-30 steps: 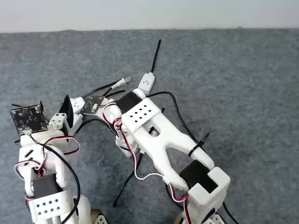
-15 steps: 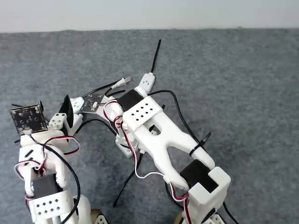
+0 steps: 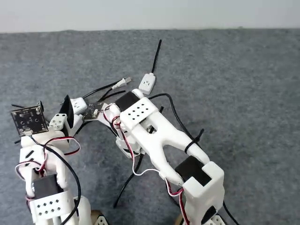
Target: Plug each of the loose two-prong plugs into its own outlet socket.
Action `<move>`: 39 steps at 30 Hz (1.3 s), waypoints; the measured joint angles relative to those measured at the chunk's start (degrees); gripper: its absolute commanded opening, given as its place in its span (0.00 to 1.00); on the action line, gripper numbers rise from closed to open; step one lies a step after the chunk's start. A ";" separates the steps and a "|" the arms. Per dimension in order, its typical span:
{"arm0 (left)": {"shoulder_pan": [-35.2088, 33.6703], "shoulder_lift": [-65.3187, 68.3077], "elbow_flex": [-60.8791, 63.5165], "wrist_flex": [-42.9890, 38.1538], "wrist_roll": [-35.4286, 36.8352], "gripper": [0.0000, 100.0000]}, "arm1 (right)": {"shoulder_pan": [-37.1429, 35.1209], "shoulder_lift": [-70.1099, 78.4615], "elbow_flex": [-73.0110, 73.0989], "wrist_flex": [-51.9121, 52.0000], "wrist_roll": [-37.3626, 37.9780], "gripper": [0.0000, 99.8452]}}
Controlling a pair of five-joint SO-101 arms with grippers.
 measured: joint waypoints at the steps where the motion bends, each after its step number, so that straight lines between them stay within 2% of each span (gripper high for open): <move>1: 0.00 0.00 0.00 0.00 0.00 0.25 | 0.00 0.09 0.00 -0.09 0.00 0.01; 15: 0.00 0.00 0.00 0.00 0.00 0.25 | 0.00 -5.71 -2.20 2.90 0.97 0.01; 39: 0.00 0.00 0.00 0.00 0.00 0.25 | 0.00 -3.60 -2.20 0.79 0.97 0.01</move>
